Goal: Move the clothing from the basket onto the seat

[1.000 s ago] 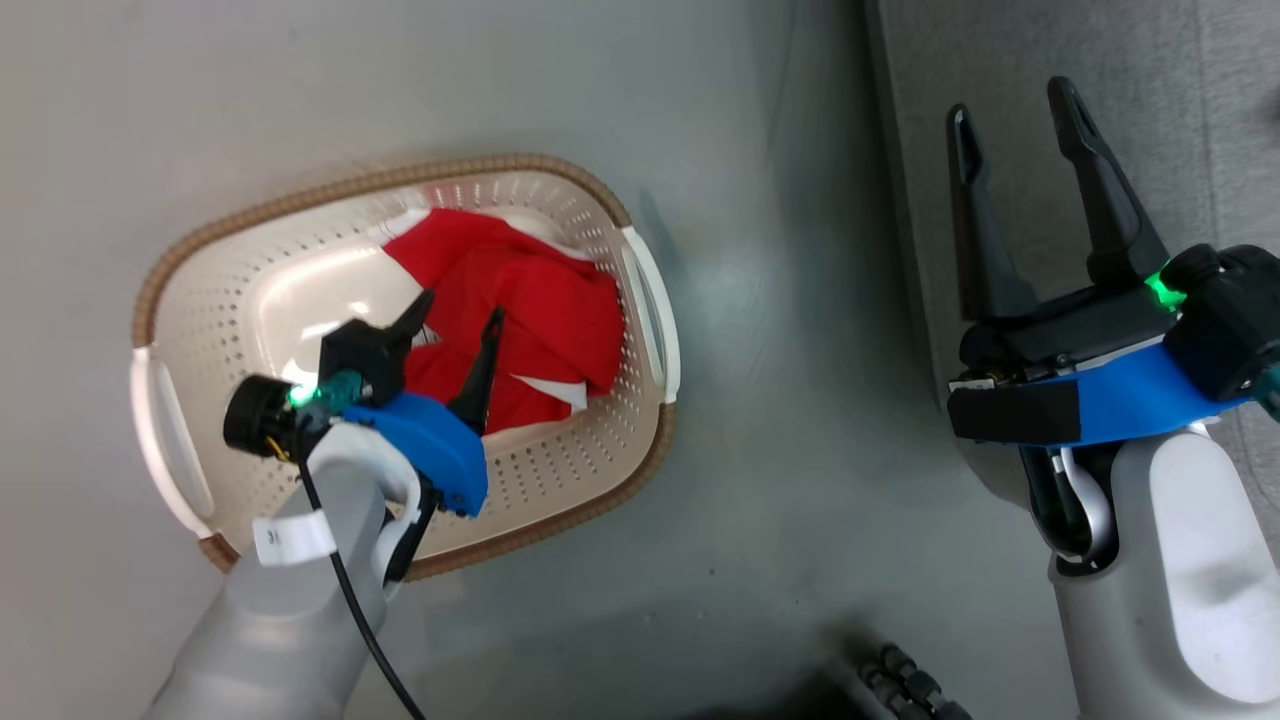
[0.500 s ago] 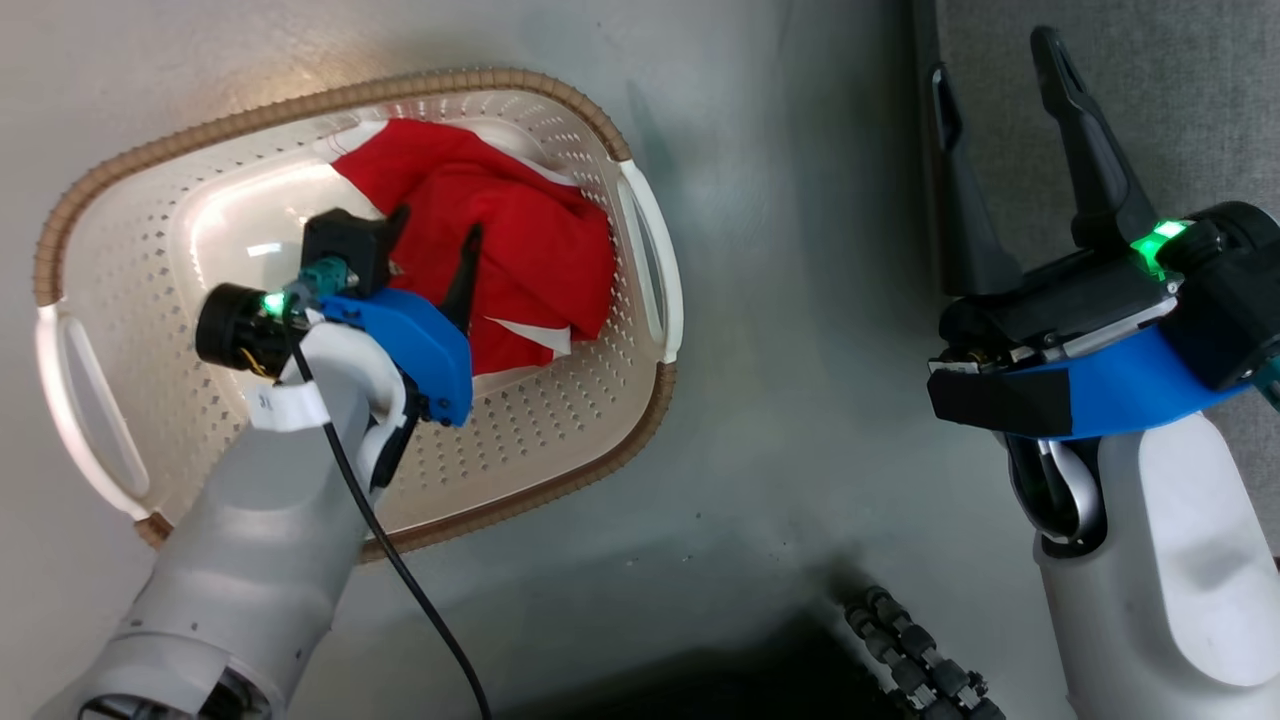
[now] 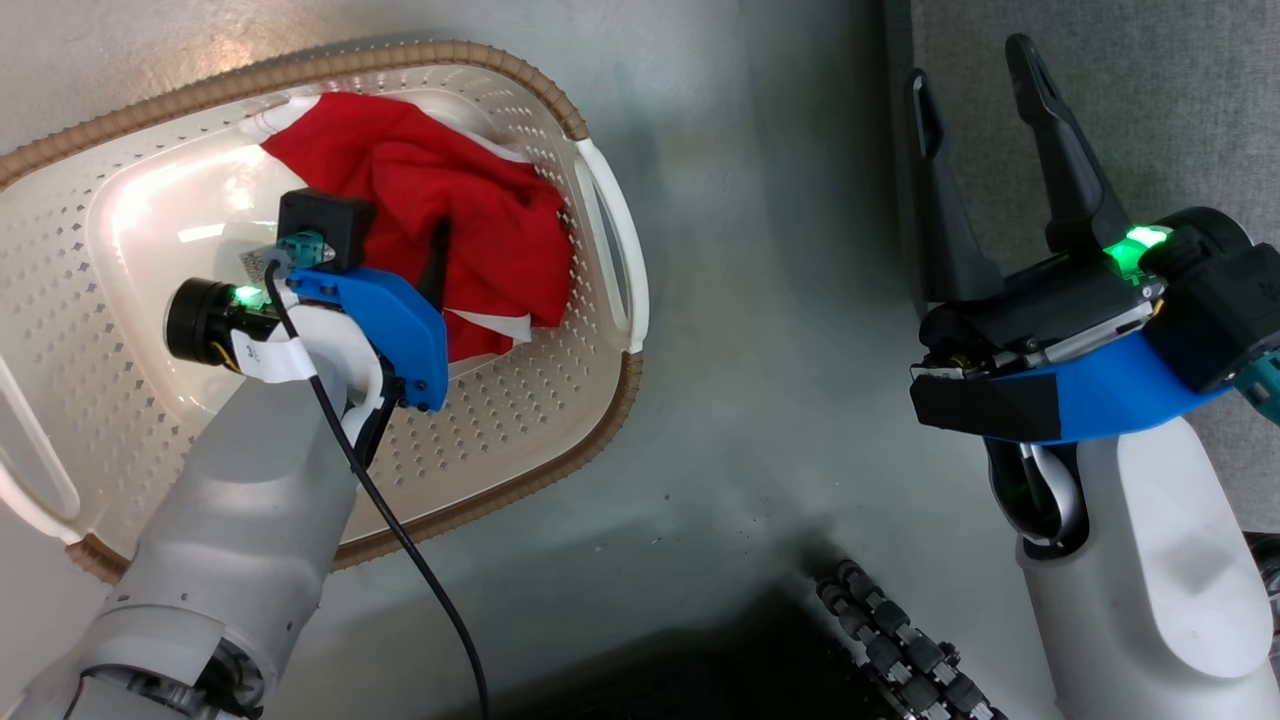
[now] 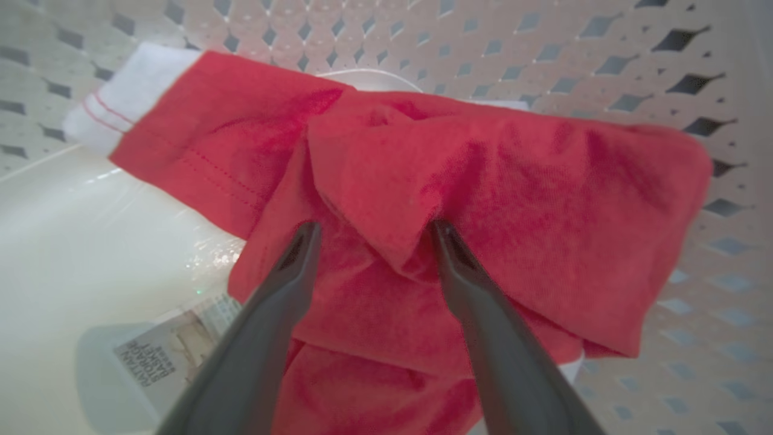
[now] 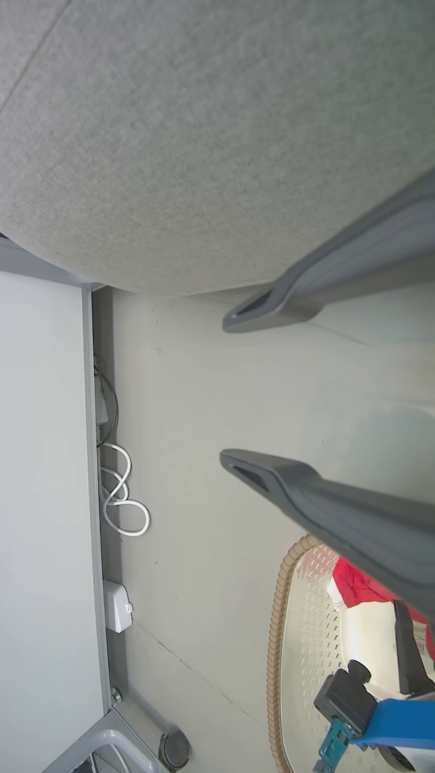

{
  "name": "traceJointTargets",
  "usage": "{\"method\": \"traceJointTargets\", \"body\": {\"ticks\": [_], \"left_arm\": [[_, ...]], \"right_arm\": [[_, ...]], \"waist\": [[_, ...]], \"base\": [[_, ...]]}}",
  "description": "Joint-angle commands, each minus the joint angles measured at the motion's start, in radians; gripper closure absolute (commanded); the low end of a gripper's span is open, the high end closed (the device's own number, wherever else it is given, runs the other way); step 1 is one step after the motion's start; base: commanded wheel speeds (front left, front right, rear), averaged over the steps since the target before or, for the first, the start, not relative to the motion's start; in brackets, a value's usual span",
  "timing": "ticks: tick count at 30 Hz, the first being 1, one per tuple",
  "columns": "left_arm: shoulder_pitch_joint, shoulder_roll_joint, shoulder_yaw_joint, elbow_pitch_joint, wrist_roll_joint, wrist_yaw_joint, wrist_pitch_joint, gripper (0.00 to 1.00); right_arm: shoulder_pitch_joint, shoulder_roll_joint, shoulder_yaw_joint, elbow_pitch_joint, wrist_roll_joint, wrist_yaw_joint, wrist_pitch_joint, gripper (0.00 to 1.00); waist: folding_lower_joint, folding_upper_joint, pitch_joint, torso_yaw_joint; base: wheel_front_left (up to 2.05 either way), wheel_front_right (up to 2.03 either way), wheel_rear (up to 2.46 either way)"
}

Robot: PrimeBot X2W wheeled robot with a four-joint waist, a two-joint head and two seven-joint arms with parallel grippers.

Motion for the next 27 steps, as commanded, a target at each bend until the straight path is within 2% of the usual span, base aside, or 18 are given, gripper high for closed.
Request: {"method": "traceJointTargets", "body": {"ticks": [1,5,7,8,9,27], "left_arm": [[-0.018,0.003,-0.002,0.008,-0.005,-0.002,0.001,0.0],[-0.022,-0.001,-0.005,0.034,-0.009,-0.002,0.002,0.0],[-0.022,-0.006,-0.009,0.042,-0.014,-0.002,0.008,0.68],[-0.023,-0.007,-0.011,0.042,-0.016,-0.002,0.007,0.68],[-0.022,-0.009,-0.013,0.042,-0.019,-0.002,0.009,1.0],[-0.012,-0.011,-0.053,0.037,-0.062,-0.002,-0.011,1.0]], "right_arm": [[-0.015,0.002,0.001,0.004,0.008,0.0,-0.008,0.0],[-0.017,0.002,0.001,0.014,0.013,0.0,-0.017,0.0],[-0.017,0.002,0.0,0.018,0.014,0.0,-0.017,0.0],[-0.017,0.002,-0.001,0.02,0.013,0.0,-0.019,0.0],[-0.017,0.002,-0.001,0.022,0.013,0.0,-0.021,0.0],[-0.026,0.002,0.002,0.043,0.011,0.0,-0.032,0.0]], "waist": [[-0.0001,0.0,-0.001,-0.003],[-0.0001,0.0,-0.004,-0.01],[-0.0001,0.0,-0.004,-0.011],[-0.0001,0.0,-0.004,-0.011],[-0.0001,0.0,-0.005,-0.011],[-0.0001,0.0,-0.048,0.002]], "base": [[0.0,0.0,0.0],[0.0,0.0,0.0],[0.0,0.0,0.0],[0.0,0.0,0.0],[0.0,0.0,0.0],[0.0,0.0,0.0]]}}
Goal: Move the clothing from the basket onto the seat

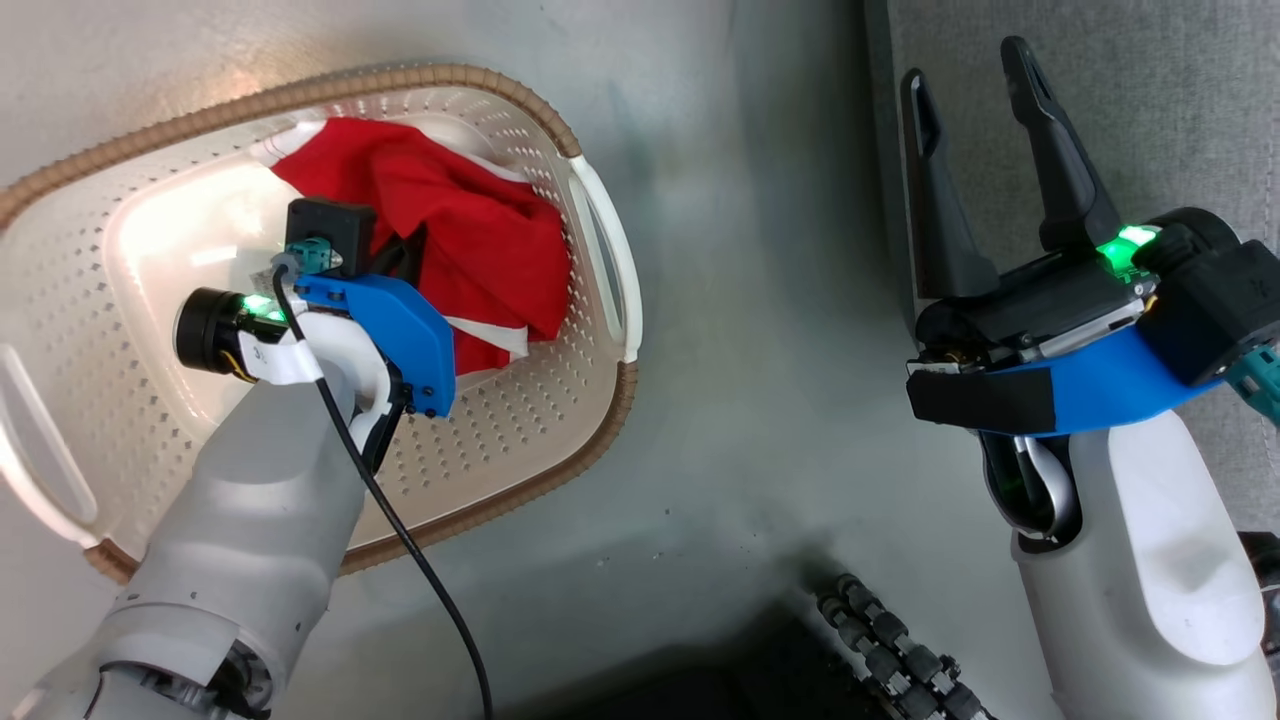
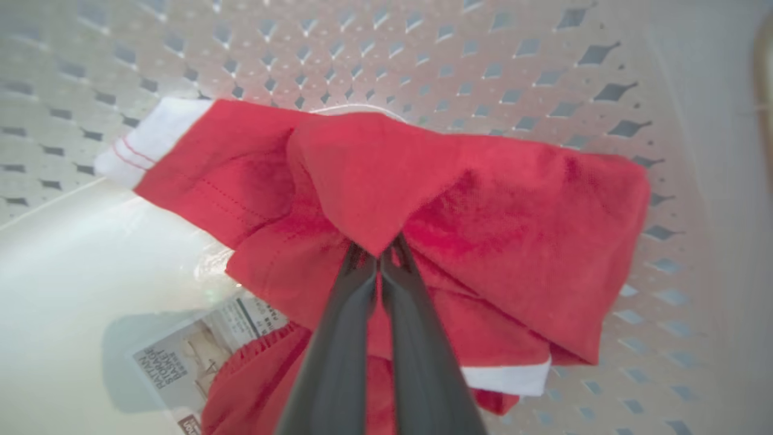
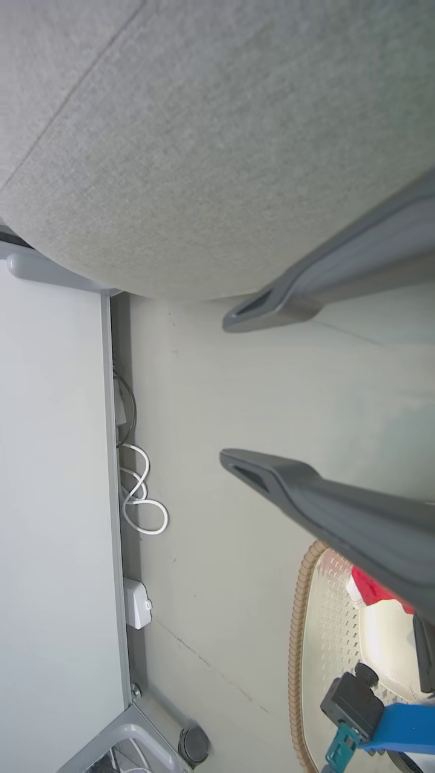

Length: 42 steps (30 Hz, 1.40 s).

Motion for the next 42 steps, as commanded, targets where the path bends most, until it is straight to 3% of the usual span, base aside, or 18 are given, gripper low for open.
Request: {"method": "traceJointTargets", "body": {"ticks": [1,9,20,33,42], "left_arm": [[0.003,0.0,-0.005,-0.006,-0.006,-0.002,-0.009,1.0],[0.068,0.005,-0.023,-0.058,-0.044,-0.002,-0.055,1.0],[0.211,-0.006,-0.057,-0.165,-0.069,-0.002,-0.087,1.0],[0.368,-0.016,-0.024,-0.362,-0.027,-0.002,-0.087,1.0],[0.383,-0.022,-0.051,-0.454,-0.023,-0.002,-0.087,1.0]], "right_arm": [[-0.013,0.002,-0.001,0.003,-0.003,0.0,-0.005,0.0],[-0.015,0.002,0.001,0.033,-0.006,0.0,-0.011,0.0],[0.062,0.001,-0.025,0.092,-0.05,0.0,0.024,0.0],[0.193,0.001,-0.04,0.089,-0.051,0.0,0.088,0.0],[0.282,0.001,-0.026,0.086,-0.025,0.0,0.134,0.0]], "waist": [[0.0,0.0,-0.02,0.009],[0.0,0.0,-0.16,0.047],[0.0,0.0,-0.446,0.132],[0.0,0.0,-0.701,0.213],[0.0,0.0,-0.849,0.253]], "base": [[0.0,0.0,0.0],[0.0,0.0,0.0],[0.0,0.0,0.0],[0.0,0.0,0.0],[0.0,0.0,0.0]]}}
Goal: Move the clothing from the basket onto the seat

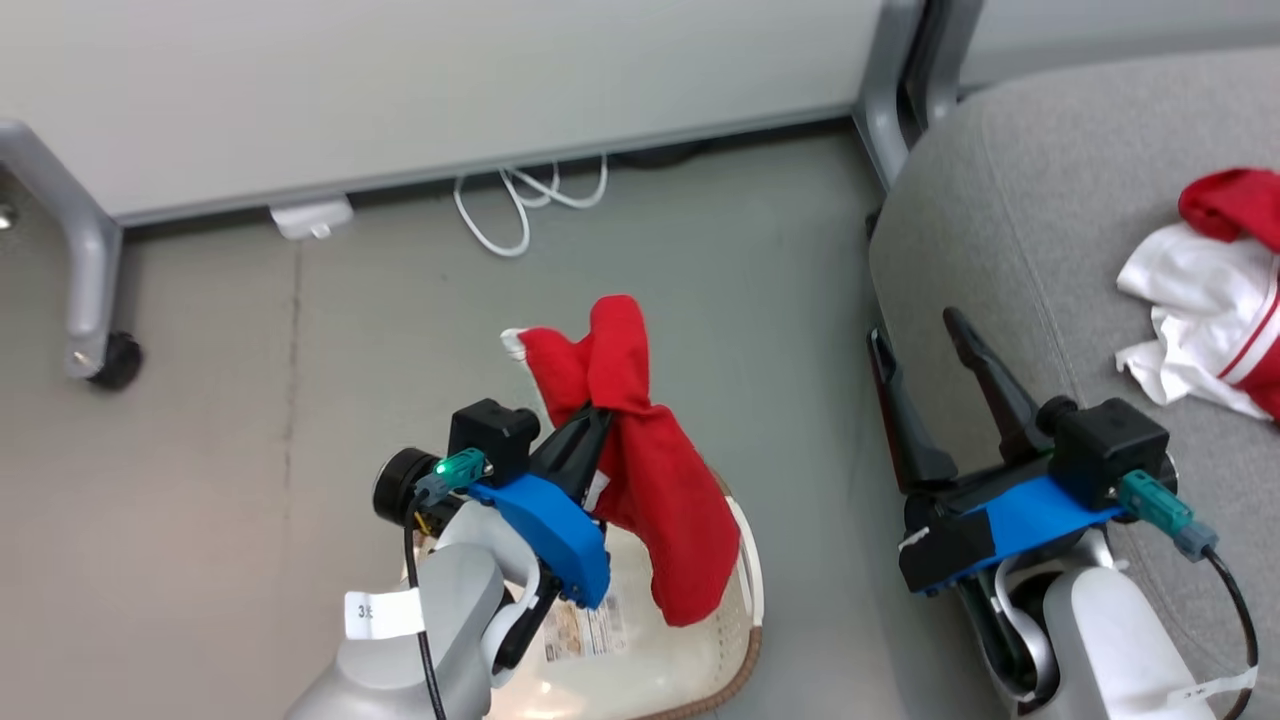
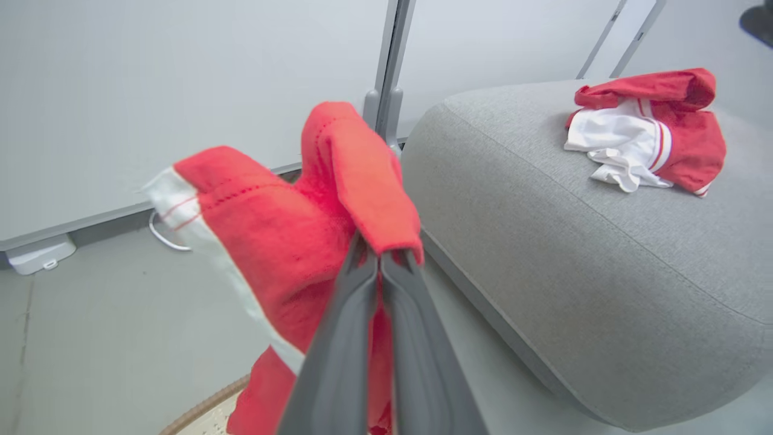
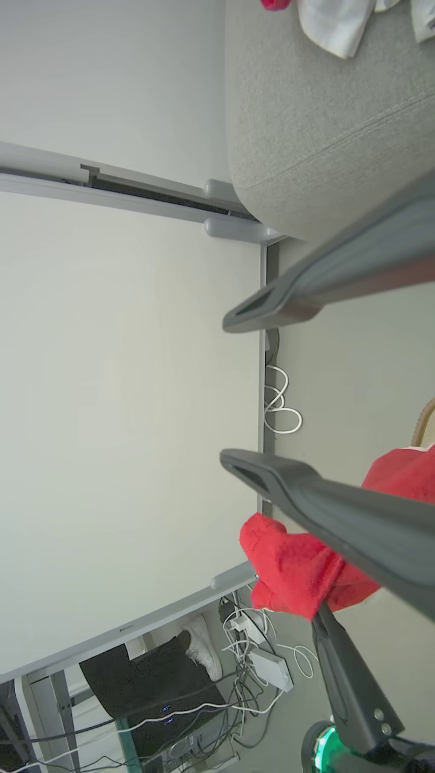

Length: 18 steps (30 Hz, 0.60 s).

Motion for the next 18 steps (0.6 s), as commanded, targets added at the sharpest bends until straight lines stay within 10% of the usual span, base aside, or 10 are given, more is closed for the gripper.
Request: {"method": "traceJointTargets", "body": {"ticks": [1,18], "left_arm": [[-0.01,-0.001,0.003,-0.012,0.004,-0.002,-0.005,1.0],[-0.173,-0.025,-0.07,-0.074,-0.037,-0.002,0.035,1.0]], "right_arm": [[0.019,0.0,0.0,-0.002,0.009,0.0,0.002,0.0],[0.084,0.0,0.032,0.004,0.044,0.0,0.022,0.0]], "waist": [[0.0003,-0.0001,-0.048,0.027],[0.0003,-0.0001,-0.152,0.07]], "base": [[0.0,0.0,0.0],[0.0,0.0,0.0]]}}
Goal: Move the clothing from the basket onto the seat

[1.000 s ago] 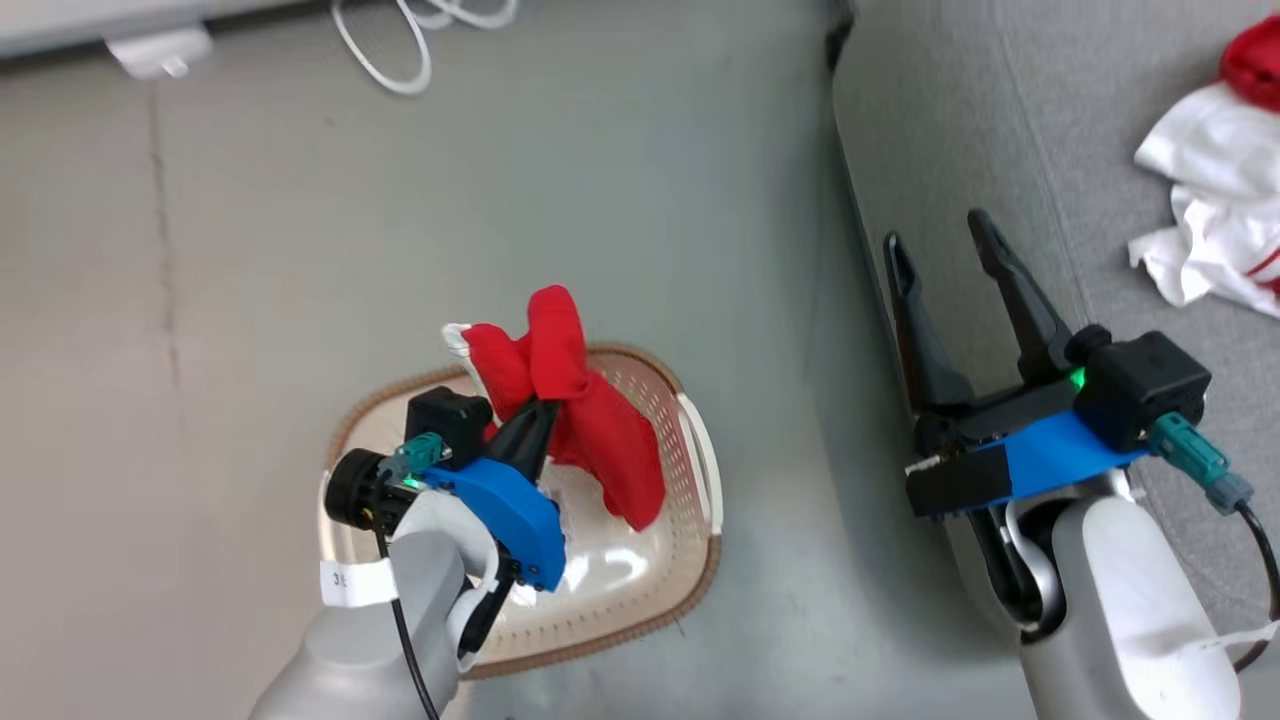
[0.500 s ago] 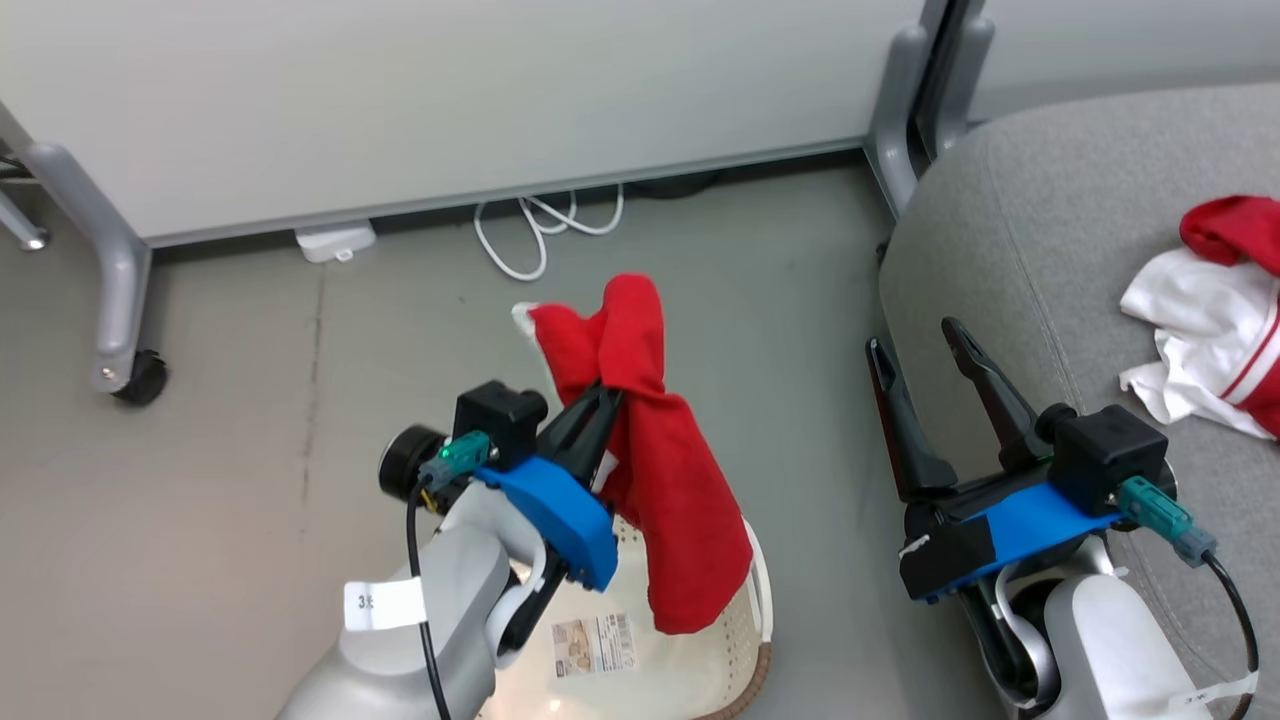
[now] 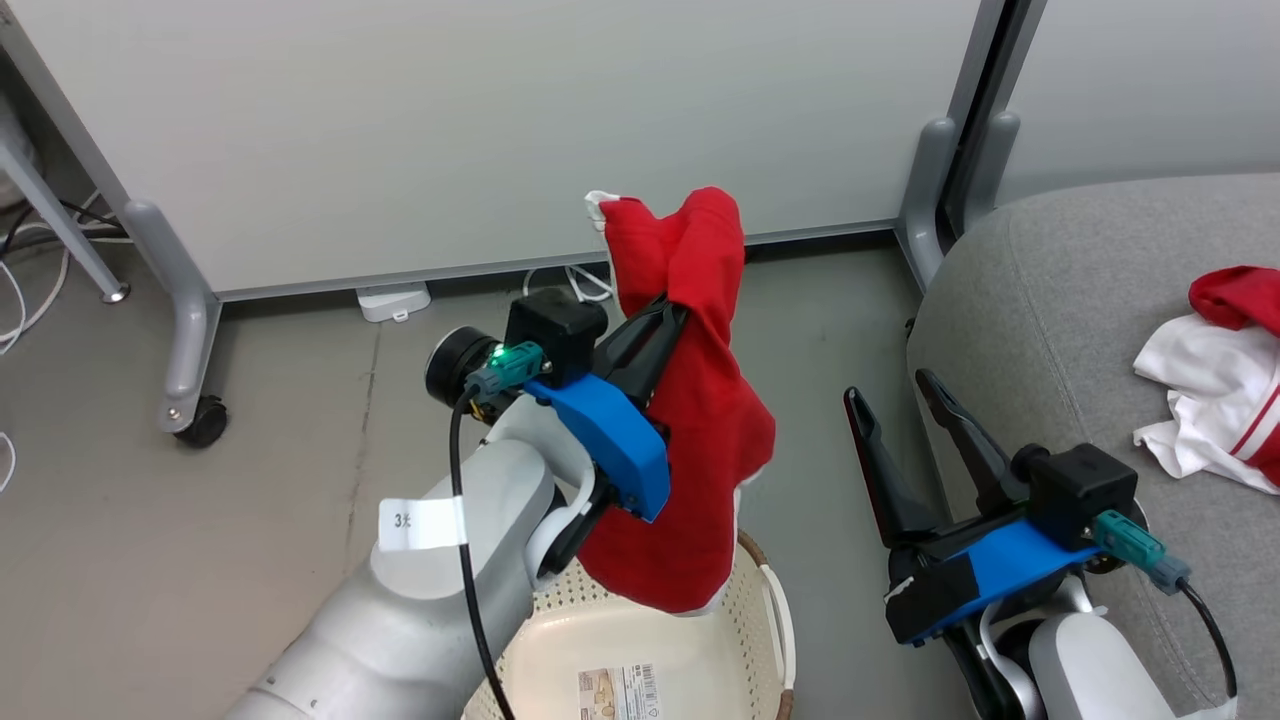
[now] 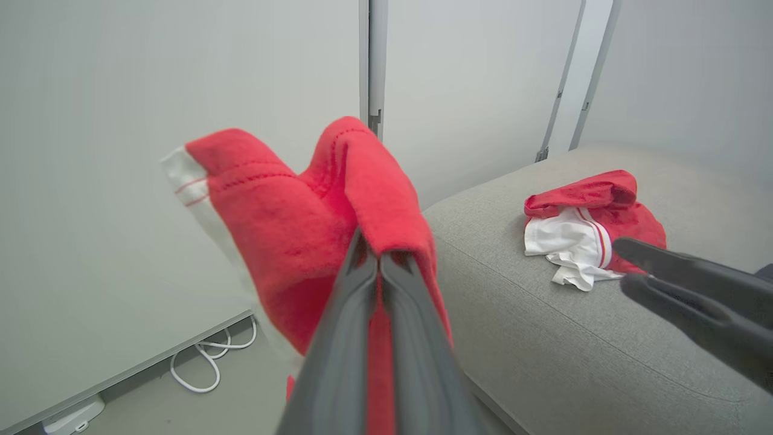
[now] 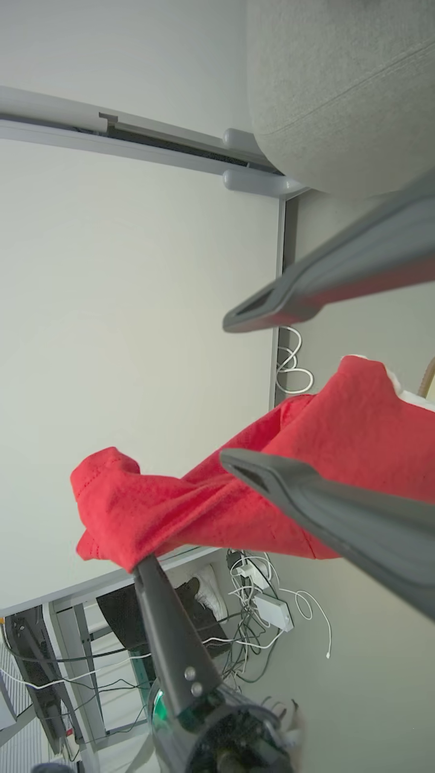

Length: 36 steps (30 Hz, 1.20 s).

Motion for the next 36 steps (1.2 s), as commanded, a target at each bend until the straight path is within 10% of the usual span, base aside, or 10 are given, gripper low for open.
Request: {"method": "traceJointTargets", "body": {"ticks": [1,23,36], "left_arm": [[-0.017,0.0,-0.005,-0.003,-0.009,-0.002,0.008,1.0],[-0.07,-0.018,-0.061,0.044,-0.065,-0.002,0.036,1.0],[-0.083,-0.027,-0.099,0.038,-0.089,-0.002,0.04,1.0]], "right_arm": [[0.012,0.0,0.002,0.001,0.002,0.0,-0.002,0.0],[-0.024,0.0,0.086,0.046,0.042,0.0,0.039,0.0],[-0.262,0.0,0.228,0.324,0.08,0.0,0.044,0.0]], "waist": [[0.0002,-0.0001,-0.011,0.004],[0.0002,-0.0001,-0.029,0.013],[0.0002,-0.0001,-0.012,0.023]], "base": [[0.0,0.0,0.0],[0.0,0.0,0.0],[0.0,0.0,0.0]]}}
